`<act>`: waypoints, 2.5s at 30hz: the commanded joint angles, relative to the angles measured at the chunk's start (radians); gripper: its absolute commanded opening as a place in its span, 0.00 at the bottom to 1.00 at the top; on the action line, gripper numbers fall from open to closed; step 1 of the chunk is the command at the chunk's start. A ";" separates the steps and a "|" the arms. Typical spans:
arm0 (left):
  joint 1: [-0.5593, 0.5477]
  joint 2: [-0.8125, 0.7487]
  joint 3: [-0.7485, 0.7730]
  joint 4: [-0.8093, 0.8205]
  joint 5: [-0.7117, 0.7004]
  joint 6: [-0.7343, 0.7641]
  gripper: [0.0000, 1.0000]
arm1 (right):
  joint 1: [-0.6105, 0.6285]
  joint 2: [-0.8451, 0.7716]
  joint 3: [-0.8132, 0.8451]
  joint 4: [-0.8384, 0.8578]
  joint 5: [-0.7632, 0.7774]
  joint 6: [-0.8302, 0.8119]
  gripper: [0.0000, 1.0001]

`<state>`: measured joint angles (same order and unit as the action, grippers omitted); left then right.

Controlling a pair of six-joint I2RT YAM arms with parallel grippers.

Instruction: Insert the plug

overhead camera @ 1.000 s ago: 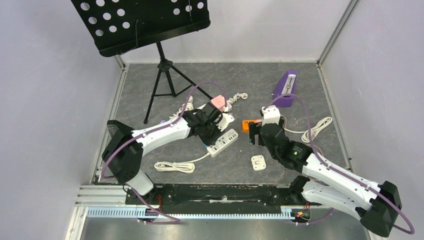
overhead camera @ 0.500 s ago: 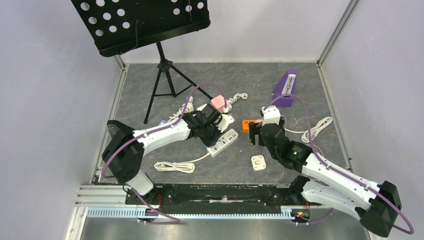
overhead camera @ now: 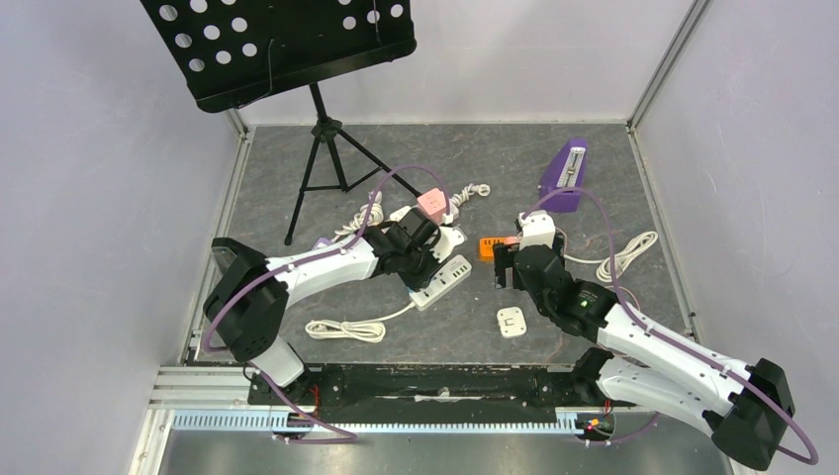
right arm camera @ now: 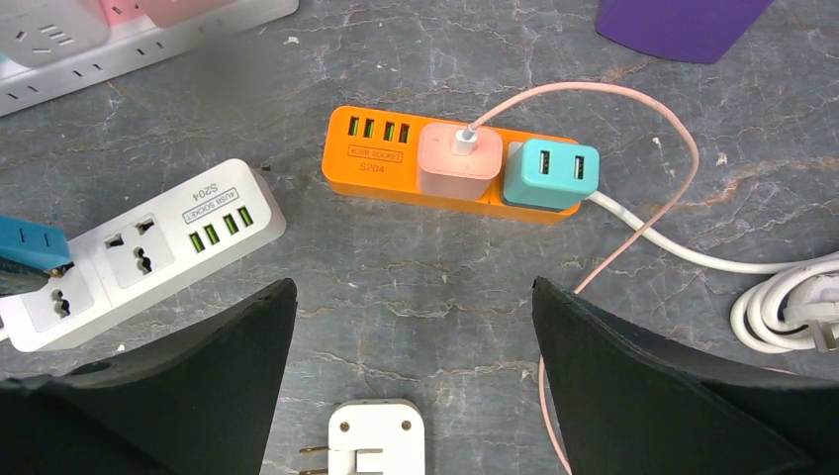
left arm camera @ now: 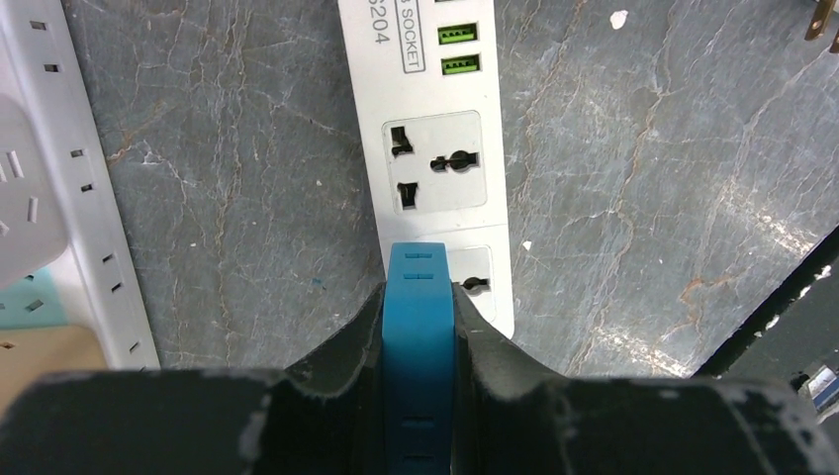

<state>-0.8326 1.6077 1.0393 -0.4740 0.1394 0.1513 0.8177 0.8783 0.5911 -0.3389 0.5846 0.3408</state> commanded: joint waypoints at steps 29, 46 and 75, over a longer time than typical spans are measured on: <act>-0.048 0.097 -0.047 0.050 0.039 -0.222 0.02 | -0.008 -0.053 -0.004 0.020 0.023 0.016 0.91; -0.166 0.022 -0.233 0.243 -0.206 -0.306 0.02 | -0.009 -0.048 -0.004 0.023 0.021 0.026 0.91; -0.172 -0.215 -0.162 0.295 -0.290 -0.314 0.59 | -0.009 -0.041 0.015 0.005 -0.031 0.041 0.92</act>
<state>-0.9997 1.4631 0.8219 -0.1127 -0.1173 -0.1753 0.8131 0.8417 0.5903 -0.3393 0.5594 0.3683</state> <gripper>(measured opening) 0.584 0.914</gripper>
